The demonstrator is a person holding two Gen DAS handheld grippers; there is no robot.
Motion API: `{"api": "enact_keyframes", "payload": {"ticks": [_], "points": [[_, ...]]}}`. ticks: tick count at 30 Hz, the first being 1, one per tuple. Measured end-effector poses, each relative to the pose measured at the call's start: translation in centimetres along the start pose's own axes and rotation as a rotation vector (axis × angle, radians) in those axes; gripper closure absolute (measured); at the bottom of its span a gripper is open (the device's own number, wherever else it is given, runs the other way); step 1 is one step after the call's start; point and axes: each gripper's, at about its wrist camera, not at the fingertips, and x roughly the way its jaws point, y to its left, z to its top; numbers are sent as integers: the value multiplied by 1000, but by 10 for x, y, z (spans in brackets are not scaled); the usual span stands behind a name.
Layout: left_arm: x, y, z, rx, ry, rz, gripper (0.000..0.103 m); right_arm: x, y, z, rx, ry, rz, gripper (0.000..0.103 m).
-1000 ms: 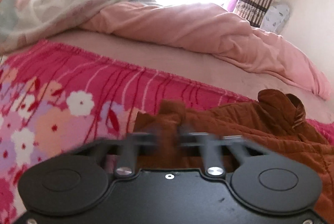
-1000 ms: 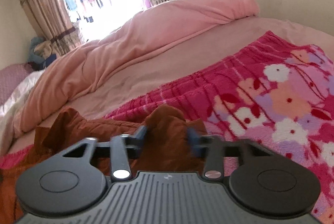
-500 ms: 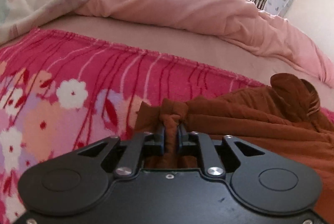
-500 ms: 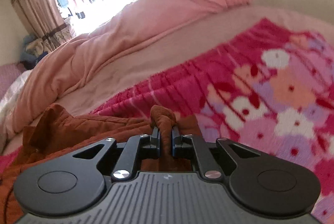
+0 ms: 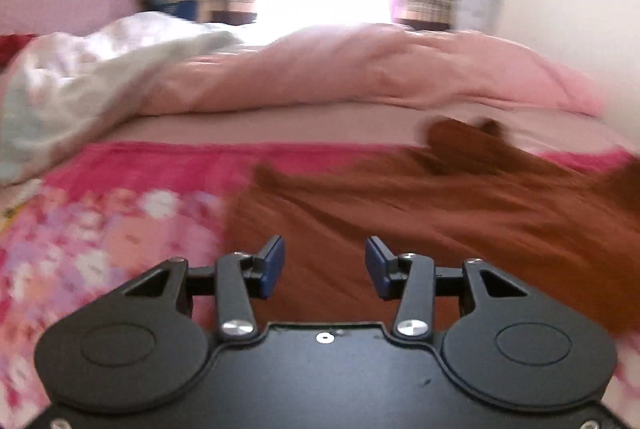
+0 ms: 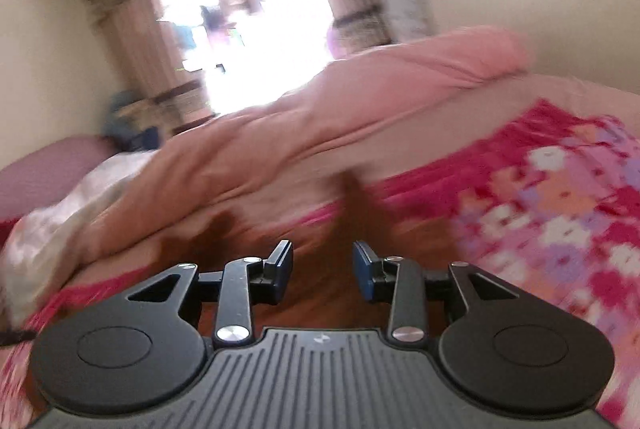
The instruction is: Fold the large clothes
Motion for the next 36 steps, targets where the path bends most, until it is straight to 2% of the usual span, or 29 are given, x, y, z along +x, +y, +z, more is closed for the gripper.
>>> {"api": "enact_keyframes", "payload": {"ticks": [3, 5, 8, 11, 13, 17, 20, 23, 26, 28, 32, 36], "points": [[-9, -33, -20, -4, 8, -103, 57, -14, 42, -34, -75, 10, 64, 70], [-6, -50, -29, 5, 20, -140, 57, -17, 67, -55, -118, 17, 84, 70], [4, -63, -37, 5, 48, -139, 57, -6, 90, -74, -163, 82, 128, 71], [21, -55, -42, -30, 75, -136, 55, 9, 97, -84, -188, 103, 74, 74], [35, -47, -47, -62, 82, -145, 55, 21, 88, -85, -167, 126, 51, 85], [38, -43, -49, -93, 78, -161, 55, 33, 66, -83, -82, 151, 69, 92], [25, -40, -43, -104, 73, -158, 57, 23, 61, -79, -47, 151, 87, 92], [2, -22, -38, -117, 21, -108, 56, 1, 48, -72, -8, 102, 51, 80], [-19, 3, -38, -118, -30, -38, 55, -24, 31, -61, -72, 17, -41, 78], [-21, 19, -40, -134, -21, -13, 54, -38, 16, -57, -112, -24, -125, 77], [-8, 39, -54, -167, 24, 30, 54, -35, -19, -57, -70, 3, -220, 76], [3, 31, -68, -113, 3, 54, 54, -19, -42, -69, -32, 28, -225, 78]]}}
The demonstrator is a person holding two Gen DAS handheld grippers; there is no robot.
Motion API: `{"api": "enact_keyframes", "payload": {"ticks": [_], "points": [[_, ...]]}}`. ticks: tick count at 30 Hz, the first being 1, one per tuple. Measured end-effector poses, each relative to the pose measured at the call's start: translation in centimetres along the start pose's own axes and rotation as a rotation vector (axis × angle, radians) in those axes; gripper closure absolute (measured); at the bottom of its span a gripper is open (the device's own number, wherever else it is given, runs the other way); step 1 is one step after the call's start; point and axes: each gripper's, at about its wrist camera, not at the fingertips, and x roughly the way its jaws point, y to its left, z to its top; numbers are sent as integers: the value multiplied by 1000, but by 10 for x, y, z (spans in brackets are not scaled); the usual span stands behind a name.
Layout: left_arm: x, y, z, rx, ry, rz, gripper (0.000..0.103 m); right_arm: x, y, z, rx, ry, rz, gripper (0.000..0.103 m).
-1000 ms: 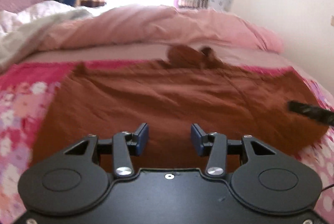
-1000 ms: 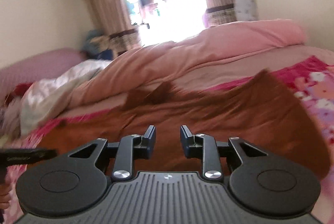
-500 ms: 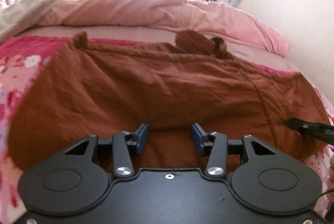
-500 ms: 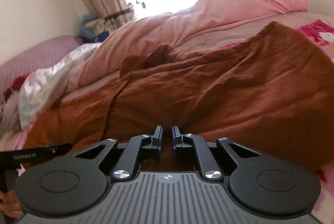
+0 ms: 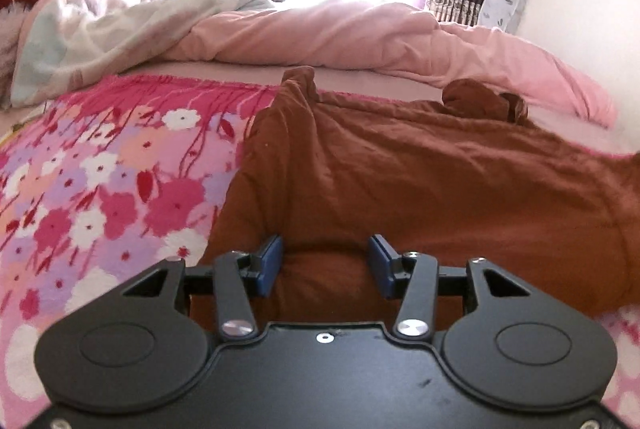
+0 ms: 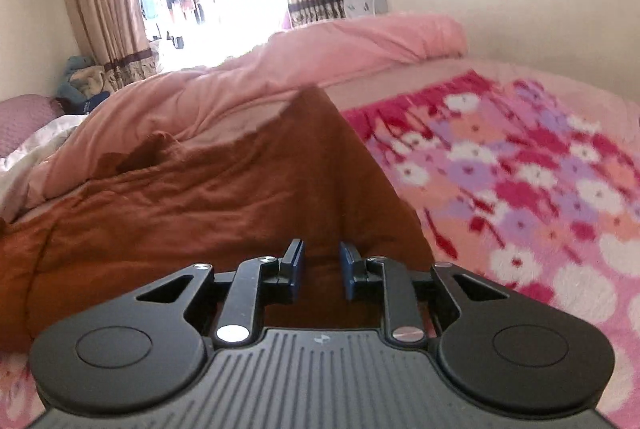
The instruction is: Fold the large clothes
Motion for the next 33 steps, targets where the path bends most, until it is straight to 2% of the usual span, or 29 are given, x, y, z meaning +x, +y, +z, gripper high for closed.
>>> {"api": "enact_keyframes", "payload": {"ticks": [3, 6, 8, 11, 13, 15, 18, 21, 24, 27, 29, 33], "points": [[4, 3, -1, -21, -12, -1, 54, 2, -3, -7, -2, -24, 3, 78], [-4, 16, 2, -116, -22, -33, 54, 0, -1, -6, -14, -20, -8, 78], [-20, 23, 5, -161, -60, -42, 54, -4, 1, -1, -19, -8, -19, 78], [-27, 28, 5, -144, -65, -26, 54, -18, 7, 7, 4, -39, -41, 75], [-21, 32, 1, -143, -39, -14, 54, -26, 9, 9, 7, -85, -89, 65], [-19, 36, -3, -155, -34, -32, 54, -21, 5, 9, 9, -68, -132, 65], [-18, 37, -3, -163, -27, -37, 54, -9, -6, 4, 25, -25, -132, 65], [-19, 34, -3, -155, -23, -32, 54, -8, -2, 4, -6, -19, -143, 65], [-19, 34, -2, -143, -20, -34, 54, -22, 6, 9, 33, -41, -167, 65], [-18, 37, -3, -149, -23, -43, 54, -40, 27, 11, 56, -76, -107, 65], [-23, 38, -3, -171, -30, -42, 53, -52, 53, 8, 31, -87, -36, 65], [-49, 45, -2, -298, -50, -64, 51, -68, 116, 1, -60, -98, 119, 65]]}}
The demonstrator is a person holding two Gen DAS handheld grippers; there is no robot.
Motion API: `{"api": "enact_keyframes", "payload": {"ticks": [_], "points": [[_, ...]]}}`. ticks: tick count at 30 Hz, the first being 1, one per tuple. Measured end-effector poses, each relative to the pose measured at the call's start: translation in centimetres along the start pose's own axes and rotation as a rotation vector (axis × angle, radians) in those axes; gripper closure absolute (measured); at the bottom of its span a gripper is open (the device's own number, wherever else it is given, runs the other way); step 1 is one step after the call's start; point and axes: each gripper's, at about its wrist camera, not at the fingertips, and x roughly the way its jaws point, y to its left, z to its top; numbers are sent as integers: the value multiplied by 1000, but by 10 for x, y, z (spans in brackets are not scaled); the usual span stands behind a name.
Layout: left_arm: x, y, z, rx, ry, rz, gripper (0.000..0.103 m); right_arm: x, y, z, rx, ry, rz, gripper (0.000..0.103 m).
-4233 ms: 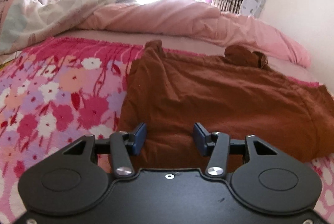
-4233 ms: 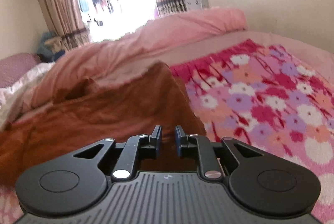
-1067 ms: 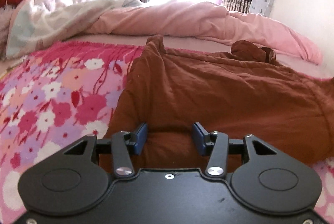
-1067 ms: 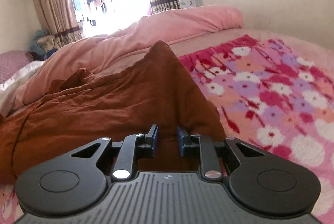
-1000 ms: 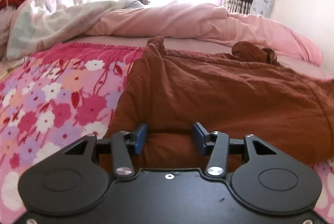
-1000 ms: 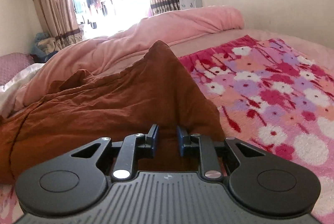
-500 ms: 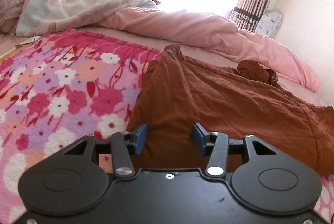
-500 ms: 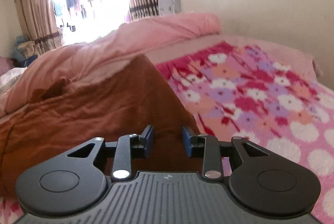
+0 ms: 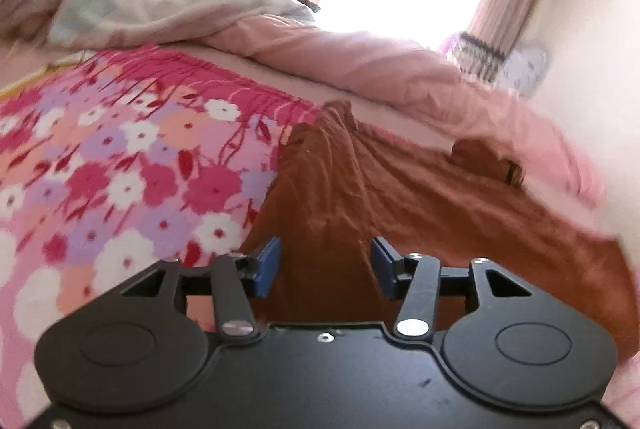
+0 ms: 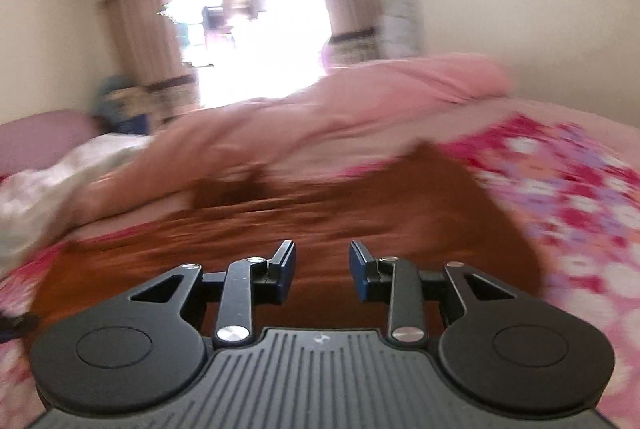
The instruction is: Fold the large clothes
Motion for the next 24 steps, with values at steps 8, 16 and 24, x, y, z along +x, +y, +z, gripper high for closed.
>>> {"api": "enact_keyframes", "payload": {"ticks": [8, 16, 24], "points": [[-29, 19, -26, -189, -16, -50, 46, 34, 81, -17, -98, 30, 77, 64], [-4, 34, -35, -361, 41, -112, 44, 61, 83, -45, -67, 110, 13, 64], [22, 26, -38, -402, 56, -125, 39, 63, 86, -47, -85, 121, 8, 62]]}}
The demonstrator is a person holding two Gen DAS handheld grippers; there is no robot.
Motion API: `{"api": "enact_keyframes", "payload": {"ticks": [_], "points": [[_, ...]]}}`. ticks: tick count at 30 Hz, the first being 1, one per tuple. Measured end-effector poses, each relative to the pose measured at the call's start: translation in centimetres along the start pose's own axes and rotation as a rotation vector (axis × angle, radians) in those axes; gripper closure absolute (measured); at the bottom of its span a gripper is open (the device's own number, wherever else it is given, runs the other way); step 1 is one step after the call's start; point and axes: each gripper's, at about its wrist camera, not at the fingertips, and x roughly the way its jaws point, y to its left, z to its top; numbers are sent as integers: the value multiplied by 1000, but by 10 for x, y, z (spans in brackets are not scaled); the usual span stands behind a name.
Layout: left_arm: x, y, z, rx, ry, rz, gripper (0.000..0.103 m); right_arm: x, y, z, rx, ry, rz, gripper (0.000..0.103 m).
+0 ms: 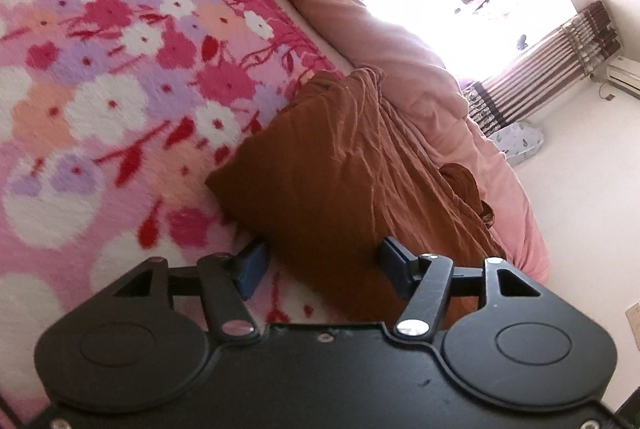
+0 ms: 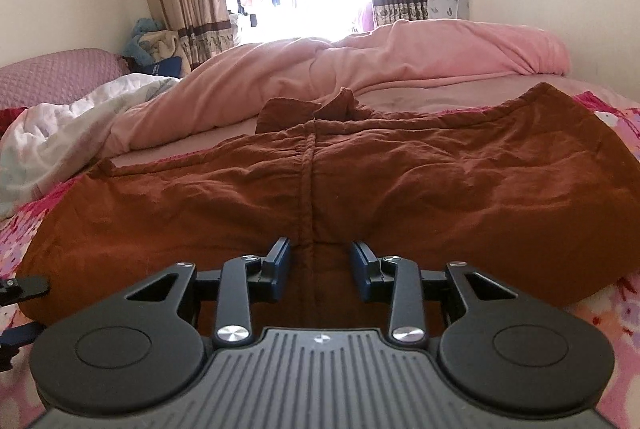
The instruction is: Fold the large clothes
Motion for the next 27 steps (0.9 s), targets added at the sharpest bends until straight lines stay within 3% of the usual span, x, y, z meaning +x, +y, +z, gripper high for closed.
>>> {"api": "enact_keyframes", "payload": {"ticks": [12, 19, 25, 27], "points": [[37, -3, 22, -72, -44, -24, 34, 2, 0, -2, -5, 8, 2, 61], [60, -9, 37, -66, -69, -9, 33, 3, -1, -2, -5, 12, 8, 61], [58, -13, 38, -15, -41, 14, 45, 4, 0, -3, -17, 8, 2, 61], [59, -16, 39, 14, -31, 20, 57, 5, 1, -5, -20, 5, -1, 61]]}}
